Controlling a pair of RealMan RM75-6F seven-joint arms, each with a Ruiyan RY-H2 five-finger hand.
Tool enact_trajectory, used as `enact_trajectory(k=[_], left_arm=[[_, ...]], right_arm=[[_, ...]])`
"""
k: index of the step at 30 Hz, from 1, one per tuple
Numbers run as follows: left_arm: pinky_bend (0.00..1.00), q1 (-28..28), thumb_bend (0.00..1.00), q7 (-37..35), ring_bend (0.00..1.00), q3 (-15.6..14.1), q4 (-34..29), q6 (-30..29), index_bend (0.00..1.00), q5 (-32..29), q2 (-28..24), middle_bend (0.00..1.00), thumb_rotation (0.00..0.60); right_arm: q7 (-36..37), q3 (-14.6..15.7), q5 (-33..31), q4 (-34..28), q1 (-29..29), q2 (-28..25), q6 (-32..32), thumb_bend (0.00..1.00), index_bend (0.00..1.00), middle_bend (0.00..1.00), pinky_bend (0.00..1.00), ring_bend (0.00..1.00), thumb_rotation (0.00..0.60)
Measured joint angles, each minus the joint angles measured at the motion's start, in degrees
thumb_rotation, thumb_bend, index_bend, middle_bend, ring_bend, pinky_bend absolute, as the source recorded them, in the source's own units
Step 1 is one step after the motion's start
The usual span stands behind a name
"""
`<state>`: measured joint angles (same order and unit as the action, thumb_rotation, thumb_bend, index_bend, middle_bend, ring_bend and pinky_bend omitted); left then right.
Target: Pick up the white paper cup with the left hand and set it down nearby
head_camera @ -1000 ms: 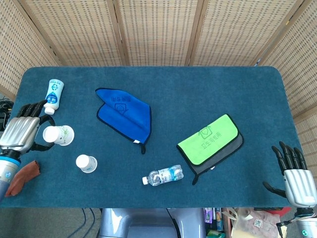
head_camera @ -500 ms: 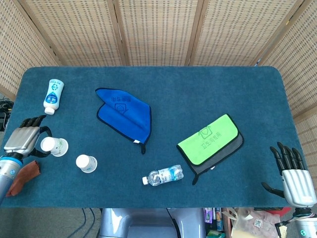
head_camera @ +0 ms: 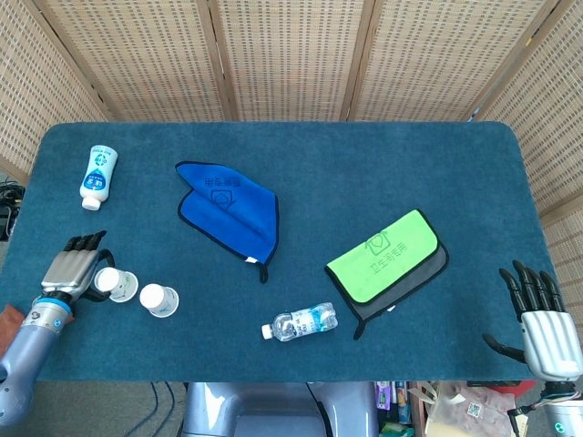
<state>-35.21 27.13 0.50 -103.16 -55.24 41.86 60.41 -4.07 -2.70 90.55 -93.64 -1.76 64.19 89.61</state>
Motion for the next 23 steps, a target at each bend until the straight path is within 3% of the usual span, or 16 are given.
enact_trajectory(k=[5, 11, 17, 23], left_arm=[[0.0, -0.14, 0.24, 0.22, 0.0, 0.02, -0.58, -0.73, 0.02, -0.1, 0.04, 0.0, 0.6], [0.0, 1.01, 0.24, -3.13, 0.0, 0.91, -2.33, -2.41, 0.0, 2.5, -0.94, 0.0, 0.6], [0.0, 5.12, 0.24, -10.08, 0.0, 1.26, -4.04, -7.96, 0.0, 13.17, -0.74, 0.0, 0.6], [0.0, 11.56, 0.24, -15.41, 0.0, -0.71, -2.86, -18.86, 0.0, 28.85, 2.8, 0.0, 0.6]], right_arm=[[0.15, -0.04, -0.08, 0.07, -0.06, -0.01, -0.14, 0.12, 0.0, 0.0, 0.0, 0.0, 0.6], [0.3, -0.06, -0.04, 0.1, -0.03, -0.03, -0.02, 0.12, 0.0, 0.0, 0.0, 0.0, 0.6], [0.33, -0.11, -0.17, 0.16, -0.22, 0.04, -0.39, 0.12, 0.0, 0.0, 0.0, 0.0, 0.6], [-0.42, -0.19, -0.51, 0.04, -0.49, 0.33, -0.95, 0.12, 0.0, 0.0, 0.0, 0.0, 0.6]])
